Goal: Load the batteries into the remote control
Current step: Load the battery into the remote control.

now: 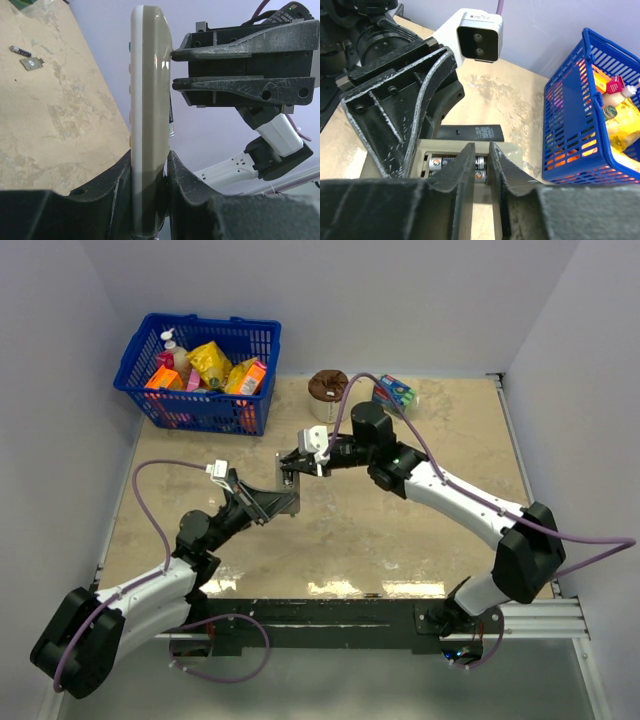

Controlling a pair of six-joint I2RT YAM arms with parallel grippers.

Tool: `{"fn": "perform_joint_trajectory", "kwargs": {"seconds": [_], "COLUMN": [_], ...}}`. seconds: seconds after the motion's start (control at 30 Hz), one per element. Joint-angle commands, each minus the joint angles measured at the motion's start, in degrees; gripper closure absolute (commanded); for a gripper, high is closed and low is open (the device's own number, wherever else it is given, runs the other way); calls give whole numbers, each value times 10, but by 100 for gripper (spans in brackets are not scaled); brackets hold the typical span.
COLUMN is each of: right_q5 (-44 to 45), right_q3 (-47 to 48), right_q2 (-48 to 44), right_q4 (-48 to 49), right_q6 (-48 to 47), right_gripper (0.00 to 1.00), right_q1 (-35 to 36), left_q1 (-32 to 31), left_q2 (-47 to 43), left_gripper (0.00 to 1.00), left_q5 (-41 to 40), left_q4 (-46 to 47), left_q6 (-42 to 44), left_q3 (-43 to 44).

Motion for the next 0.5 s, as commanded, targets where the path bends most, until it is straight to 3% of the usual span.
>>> {"fn": "perform_joint_trajectory", "kwargs": {"seconds": [0.0,0.1,0.47], "right_q5": [30,32,55], "right_q3": [27,30,8], "right_q2": [-38,-55,-82], "right_q4": [-51,-57,-126], "right_q6": [18,12,-33], "right_gripper": [76,72,74], "right_q1": [-12,-12,4], "left_q1": [-8,-6,-5], "left_q2": [-9,-7,-10], "left_gripper": [100,100,100], "left_q5": [8,5,6], "left_q4": [121,117,111], "left_q6": [-11,-13,-12], "left_q3": [14,12,14]}}
